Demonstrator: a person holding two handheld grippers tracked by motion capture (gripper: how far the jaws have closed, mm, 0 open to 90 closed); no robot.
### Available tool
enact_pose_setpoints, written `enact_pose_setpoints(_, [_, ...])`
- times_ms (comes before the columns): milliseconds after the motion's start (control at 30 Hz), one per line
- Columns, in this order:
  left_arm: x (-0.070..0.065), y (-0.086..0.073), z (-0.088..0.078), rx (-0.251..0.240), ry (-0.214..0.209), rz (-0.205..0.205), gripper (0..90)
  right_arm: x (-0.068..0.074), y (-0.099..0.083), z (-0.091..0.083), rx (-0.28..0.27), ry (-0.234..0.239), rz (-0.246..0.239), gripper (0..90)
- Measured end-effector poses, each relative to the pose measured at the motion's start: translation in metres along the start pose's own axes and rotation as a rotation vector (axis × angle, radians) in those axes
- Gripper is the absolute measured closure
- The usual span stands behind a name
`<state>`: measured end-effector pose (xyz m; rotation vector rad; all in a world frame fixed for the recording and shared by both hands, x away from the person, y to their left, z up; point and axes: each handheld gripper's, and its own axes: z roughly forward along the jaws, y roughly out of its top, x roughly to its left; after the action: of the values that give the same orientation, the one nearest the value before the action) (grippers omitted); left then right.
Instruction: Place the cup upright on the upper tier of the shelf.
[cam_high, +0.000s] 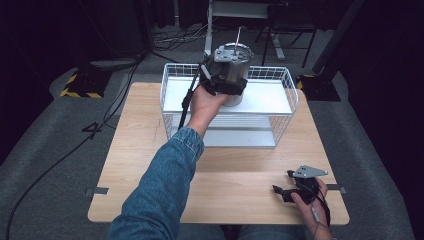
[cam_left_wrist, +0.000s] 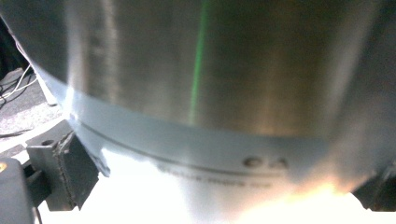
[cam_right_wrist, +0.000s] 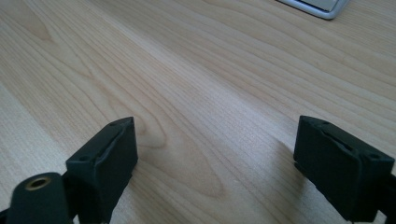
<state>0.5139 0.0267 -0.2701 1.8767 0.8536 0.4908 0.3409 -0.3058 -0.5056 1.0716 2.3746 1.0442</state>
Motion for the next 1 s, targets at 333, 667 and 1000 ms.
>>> enact_pose_setpoints(333, [0.001, -0.001, -0.005, -0.054, -0.014, -0.002, 0.0, 0.000, 0.000, 0.000, 0.001, 0.004, -0.001, 13.8])
enact_pose_setpoints(667, [0.001, -0.004, -0.022, -0.079, -0.038, -0.002, 0.0, -0.001, 0.004, 0.004, -0.001, 0.016, -0.011, 13.8])
enact_pose_setpoints(1000, [-0.009, -0.007, -0.058, -0.134, -0.069, 0.023, 0.0, -0.003, 0.011, 0.012, 0.002, 0.027, -0.025, 13.2])
